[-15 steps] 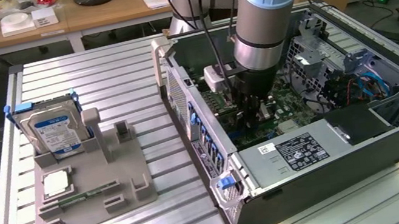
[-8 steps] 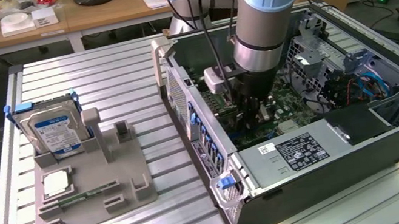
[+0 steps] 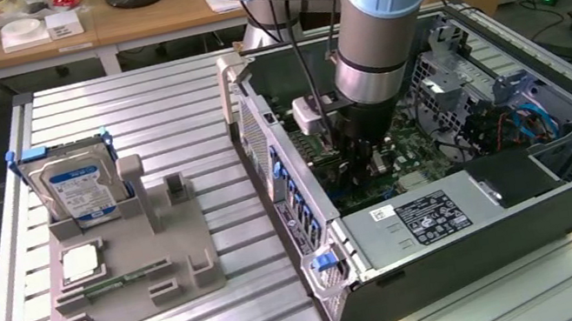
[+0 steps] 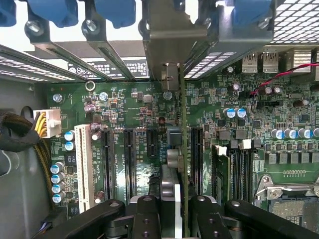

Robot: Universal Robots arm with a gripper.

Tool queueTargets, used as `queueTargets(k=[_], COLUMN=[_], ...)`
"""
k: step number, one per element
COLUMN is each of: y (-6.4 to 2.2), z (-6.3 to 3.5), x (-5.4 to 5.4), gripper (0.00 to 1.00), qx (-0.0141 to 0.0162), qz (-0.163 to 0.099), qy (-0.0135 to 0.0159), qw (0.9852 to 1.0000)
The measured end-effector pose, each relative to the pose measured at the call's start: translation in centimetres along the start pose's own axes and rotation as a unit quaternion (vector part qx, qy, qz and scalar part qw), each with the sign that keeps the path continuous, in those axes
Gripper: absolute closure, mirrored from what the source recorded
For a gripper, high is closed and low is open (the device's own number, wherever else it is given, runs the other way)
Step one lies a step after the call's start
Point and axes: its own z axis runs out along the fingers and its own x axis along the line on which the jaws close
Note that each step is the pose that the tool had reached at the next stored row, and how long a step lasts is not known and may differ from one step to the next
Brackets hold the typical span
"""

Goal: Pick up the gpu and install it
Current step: 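Insert the gpu into the slot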

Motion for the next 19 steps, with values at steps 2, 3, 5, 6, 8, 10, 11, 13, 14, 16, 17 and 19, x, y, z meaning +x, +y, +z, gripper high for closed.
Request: queueTargets(k=[2, 3, 5, 6, 8, 10, 11, 13, 14, 16, 17, 19], y=[0.0, 0.0, 0.0, 0.0, 0.0, 0.02, 0.04, 0.14, 0.19, 0.21, 0.22, 0.23], z=[0.0, 0.01, 0.18, 0.31, 0.57, 0.64, 0.66, 0.72, 0.73, 0.73, 0.73, 0.74], x=[0.0, 0.0, 0.0, 0.01, 0.02, 0.02, 0.02, 0.02, 0.02, 0.02, 0.02, 0.02], gripper=[0.72, 0.72, 0.72, 0.72, 0.72, 0.72, 0.72, 0.72, 0.72, 0.72, 0.72, 0.72], qx=[0.0, 0.0, 0.0, -0.0001, 0.0, -0.0001, -0.0001, 0.0001, 0.0002, 0.0001, 0.0001, 0.0002], qz=[0.0, 0.0, 0.0, 0.0, 0.0, 0.0, 0.0, 0.0, 0.0, 0.0, 0.0, 0.0], qy=[0.0, 0.0, 0.0, 0.0003, 0.0001, 0.0001, 0.0001, 0.0001, 0.0001, 0.0, 0.0, 0.0], qw=[1.0, 1.0, 1.0, 1.0, 1.0, 1.0, 1.0, 1.0, 1.0, 1.0, 1.0, 1.0])
